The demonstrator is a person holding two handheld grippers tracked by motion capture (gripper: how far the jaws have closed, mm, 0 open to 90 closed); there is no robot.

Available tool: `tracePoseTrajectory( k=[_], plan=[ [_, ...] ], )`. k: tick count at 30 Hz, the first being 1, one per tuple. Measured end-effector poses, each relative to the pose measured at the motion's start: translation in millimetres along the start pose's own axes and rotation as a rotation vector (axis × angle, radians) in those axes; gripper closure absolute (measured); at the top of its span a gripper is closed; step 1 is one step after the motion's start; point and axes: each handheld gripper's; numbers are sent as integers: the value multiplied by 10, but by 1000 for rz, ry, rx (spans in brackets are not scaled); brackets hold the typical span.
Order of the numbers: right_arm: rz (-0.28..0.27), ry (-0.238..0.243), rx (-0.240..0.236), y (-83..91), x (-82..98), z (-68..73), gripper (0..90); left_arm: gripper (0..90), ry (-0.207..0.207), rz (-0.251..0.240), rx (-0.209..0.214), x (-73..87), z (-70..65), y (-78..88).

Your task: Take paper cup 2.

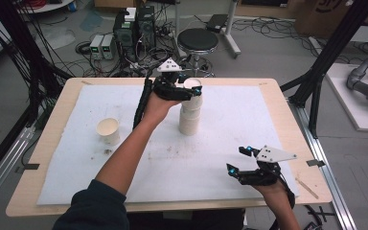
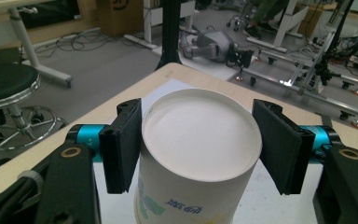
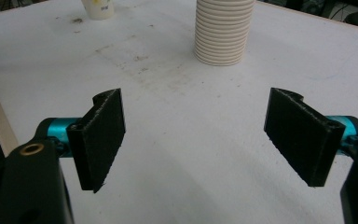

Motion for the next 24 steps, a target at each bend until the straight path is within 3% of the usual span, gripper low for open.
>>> tracePoseTrajectory(
  k=[12,22,24],
  plan=[
    [-5,5,-2,1,-19,14,209,360,1,-116,6,-201,-46,343],
    [-11,12,-22,-19,-34,24,209,360,-3,-148,32,-176,-78,691],
    [-13,11,-30,-23,-42,35,209,360,0,-159,57,-169,-89,762]
  ],
)
Point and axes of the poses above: each handheld gripper's, and its own axes: y roughly backward along the jaws, x roughly out of its underside, z roughly to its left, and after that the axes turned 7 degrees about y, right-handed
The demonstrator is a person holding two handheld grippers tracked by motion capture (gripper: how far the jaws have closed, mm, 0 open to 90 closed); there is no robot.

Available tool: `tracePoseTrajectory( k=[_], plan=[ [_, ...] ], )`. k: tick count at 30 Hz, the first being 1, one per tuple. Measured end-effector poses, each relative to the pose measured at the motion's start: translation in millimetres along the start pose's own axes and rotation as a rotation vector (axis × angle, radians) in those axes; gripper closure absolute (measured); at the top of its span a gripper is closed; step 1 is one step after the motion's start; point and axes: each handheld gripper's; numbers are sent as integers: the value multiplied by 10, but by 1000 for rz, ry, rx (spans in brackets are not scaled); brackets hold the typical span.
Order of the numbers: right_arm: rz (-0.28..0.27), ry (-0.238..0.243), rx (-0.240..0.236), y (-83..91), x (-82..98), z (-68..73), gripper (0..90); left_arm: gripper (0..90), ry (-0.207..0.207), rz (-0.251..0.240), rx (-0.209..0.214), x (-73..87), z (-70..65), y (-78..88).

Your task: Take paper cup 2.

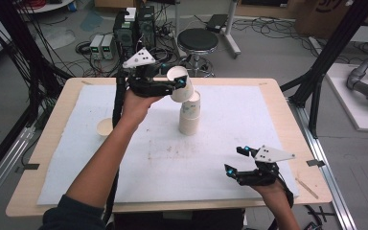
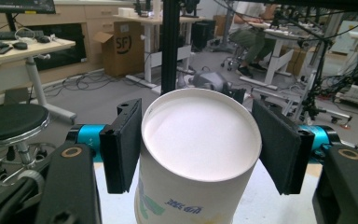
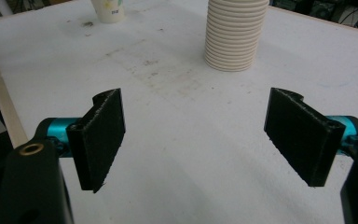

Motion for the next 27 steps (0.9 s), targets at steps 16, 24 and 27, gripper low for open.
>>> tracePoseTrajectory(
  k=[16,24,27],
  plan=[
    [-11,8,-25,-45,-32,12,198,361,-33,34,51,382,-207,382],
    [-10,16,-31,-94,-56,9,199,360,-19,59,93,688,-248,452],
    [-12,15,-33,-100,-51,17,199,360,-10,65,100,774,-258,447]
  ],
)
Point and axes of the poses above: each handheld gripper's, and its own axes: y roughly backward along the jaws, x roughly out of its underside, z roughly to its left, and after that the axes turned 7 degrees about y, right-handed
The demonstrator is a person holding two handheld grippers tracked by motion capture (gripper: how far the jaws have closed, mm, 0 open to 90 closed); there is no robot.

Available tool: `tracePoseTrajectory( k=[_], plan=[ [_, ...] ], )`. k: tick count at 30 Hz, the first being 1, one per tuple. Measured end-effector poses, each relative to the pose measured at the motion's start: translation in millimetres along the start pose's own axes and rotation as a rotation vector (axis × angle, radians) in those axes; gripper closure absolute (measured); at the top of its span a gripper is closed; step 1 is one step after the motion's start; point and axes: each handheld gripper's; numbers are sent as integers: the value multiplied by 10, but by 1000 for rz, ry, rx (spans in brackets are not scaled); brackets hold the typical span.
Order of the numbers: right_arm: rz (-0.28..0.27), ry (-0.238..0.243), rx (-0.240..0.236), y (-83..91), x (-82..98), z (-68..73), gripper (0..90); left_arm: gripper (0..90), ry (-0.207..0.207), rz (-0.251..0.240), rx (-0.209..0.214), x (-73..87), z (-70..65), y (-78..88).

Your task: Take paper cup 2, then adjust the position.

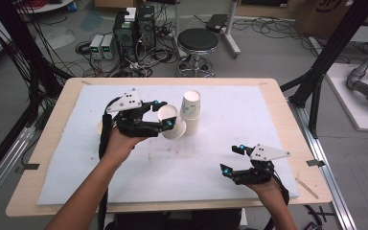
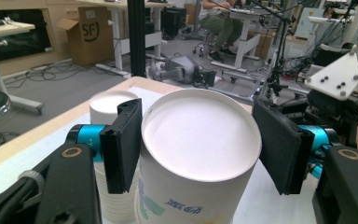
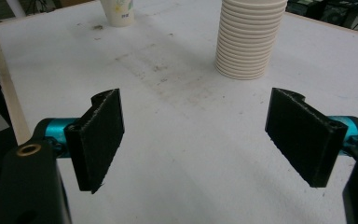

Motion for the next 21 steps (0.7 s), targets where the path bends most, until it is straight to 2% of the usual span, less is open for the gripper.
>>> tracePoseTrajectory(
  k=[4,14,21],
  plan=[
    [-3,-1,-3,5,6,10,199,360,2,18,6,76,-18,-17],
    [-20,-9,-9,27,-3,12,200,359,21,30,24,195,-31,-61],
    [-20,3,-27,-4,-30,49,200,360,34,34,33,287,-24,-39]
  ],
)
Point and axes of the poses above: each handheld gripper's, and its own axes: y roughly backward along the jaws, x roughly out of its underside, z roughly to its left, and after that the axes turned 7 degrees about y, right-handed
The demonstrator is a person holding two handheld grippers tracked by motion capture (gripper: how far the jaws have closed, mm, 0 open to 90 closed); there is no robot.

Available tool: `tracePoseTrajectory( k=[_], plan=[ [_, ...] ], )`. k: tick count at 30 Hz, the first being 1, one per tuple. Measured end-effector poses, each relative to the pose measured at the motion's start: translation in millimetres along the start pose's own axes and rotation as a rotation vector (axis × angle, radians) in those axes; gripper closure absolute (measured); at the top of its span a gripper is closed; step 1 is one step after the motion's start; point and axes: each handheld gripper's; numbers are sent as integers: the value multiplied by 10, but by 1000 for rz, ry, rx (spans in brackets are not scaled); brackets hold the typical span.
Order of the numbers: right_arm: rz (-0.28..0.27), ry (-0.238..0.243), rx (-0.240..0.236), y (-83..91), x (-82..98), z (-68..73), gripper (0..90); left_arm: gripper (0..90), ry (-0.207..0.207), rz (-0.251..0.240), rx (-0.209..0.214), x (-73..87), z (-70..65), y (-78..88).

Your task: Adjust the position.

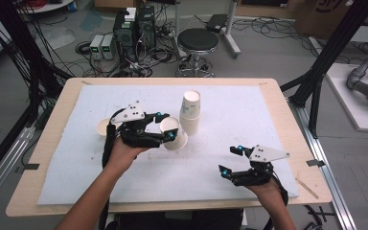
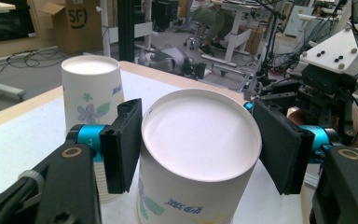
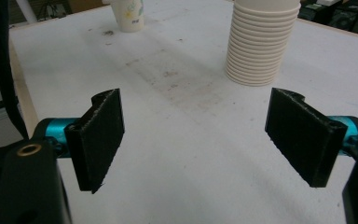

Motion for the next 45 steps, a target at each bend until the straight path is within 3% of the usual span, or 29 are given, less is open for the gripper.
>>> tracePoseTrajectory(
  k=[14,35,45],
  plan=[
    [-22,29,-69,-55,-96,128,200,359,10,14,43,190,-119,-2],
    [-25,78,-131,-186,-237,210,200,360,-3,63,130,237,-199,-126],
    [-26,107,-191,-344,-363,256,201,361,-20,92,180,258,-285,-209]
  ],
)
Point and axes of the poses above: each handheld gripper's, and its own axes: y roughly backward along the jaws, x roughly out of its underside, z roughly to its left, and after that the axes turned 7 degrees about y, right-handed
